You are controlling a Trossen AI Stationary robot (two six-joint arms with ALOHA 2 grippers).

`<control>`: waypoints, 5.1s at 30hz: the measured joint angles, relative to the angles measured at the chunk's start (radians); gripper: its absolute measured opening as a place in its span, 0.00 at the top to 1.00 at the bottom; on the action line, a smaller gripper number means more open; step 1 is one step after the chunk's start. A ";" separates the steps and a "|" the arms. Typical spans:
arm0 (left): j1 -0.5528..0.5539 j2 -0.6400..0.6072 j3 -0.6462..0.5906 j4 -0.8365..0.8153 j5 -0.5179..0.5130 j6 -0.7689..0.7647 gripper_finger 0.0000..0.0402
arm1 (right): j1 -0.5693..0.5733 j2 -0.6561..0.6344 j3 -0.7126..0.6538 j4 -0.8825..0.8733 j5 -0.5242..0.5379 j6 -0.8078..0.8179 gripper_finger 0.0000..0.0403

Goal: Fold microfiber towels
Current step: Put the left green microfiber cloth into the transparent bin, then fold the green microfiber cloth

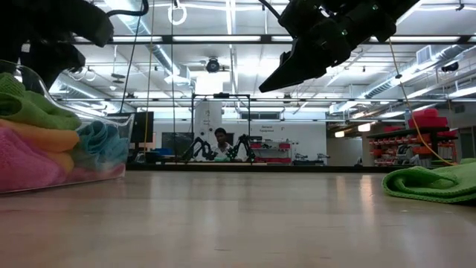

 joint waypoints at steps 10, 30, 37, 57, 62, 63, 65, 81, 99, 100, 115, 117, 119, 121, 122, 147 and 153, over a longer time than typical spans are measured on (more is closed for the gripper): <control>-0.031 0.010 0.035 0.019 0.051 -0.063 0.29 | 0.004 0.000 0.000 -0.007 0.000 0.000 0.53; -0.083 0.161 0.052 0.193 0.204 -0.145 0.29 | 0.005 0.000 0.000 -0.010 0.000 0.011 0.53; -0.084 0.161 0.133 0.160 0.183 -0.143 0.29 | 0.005 0.000 0.000 -0.010 0.000 0.011 0.53; -0.066 0.167 0.224 0.195 -0.238 0.075 0.29 | 0.005 0.000 0.000 -0.092 -0.014 0.031 0.53; -0.033 0.175 0.223 0.332 -0.307 0.251 0.29 | 0.005 0.000 0.000 -0.173 -0.035 0.015 0.53; -0.033 0.175 0.223 0.357 -0.308 0.309 0.29 | 0.005 0.000 0.000 -0.182 -0.035 0.035 0.53; -0.028 0.174 0.223 0.399 -0.322 0.404 0.29 | 0.004 0.000 0.000 -0.178 -0.035 0.084 0.53; 0.151 0.174 0.223 0.527 -0.621 0.476 0.51 | -0.018 0.000 0.000 -0.236 0.100 0.187 0.61; 0.212 0.174 0.223 0.671 -0.405 0.573 0.77 | 0.317 0.000 0.028 -0.672 0.066 0.463 0.61; 0.212 0.174 0.223 0.671 -0.406 0.583 0.77 | 0.327 0.006 0.028 -0.675 0.066 0.488 0.61; 0.267 0.175 0.223 0.691 -0.409 0.647 0.79 | 0.498 0.245 0.225 -0.741 0.244 0.363 0.56; 0.275 0.175 0.223 0.689 -0.409 0.646 0.79 | 0.516 0.262 0.225 -0.731 0.263 0.318 0.56; 0.279 0.175 0.223 0.688 -0.409 0.646 0.79 | 0.528 0.277 0.225 -0.719 0.279 0.274 0.56; 0.279 0.175 0.223 0.688 -0.409 0.646 0.78 | 0.535 0.293 0.220 -0.717 0.303 0.237 0.56; 0.279 0.175 0.223 0.688 -0.409 0.646 0.78 | 0.535 0.300 0.213 -0.720 0.307 0.221 0.56; 0.277 0.175 0.223 0.568 -0.368 0.652 0.81 | 0.369 0.193 0.179 -0.749 0.408 0.204 0.98; 0.277 0.175 0.223 0.494 -0.365 0.621 0.83 | 0.303 0.003 0.180 -0.761 0.575 0.129 0.98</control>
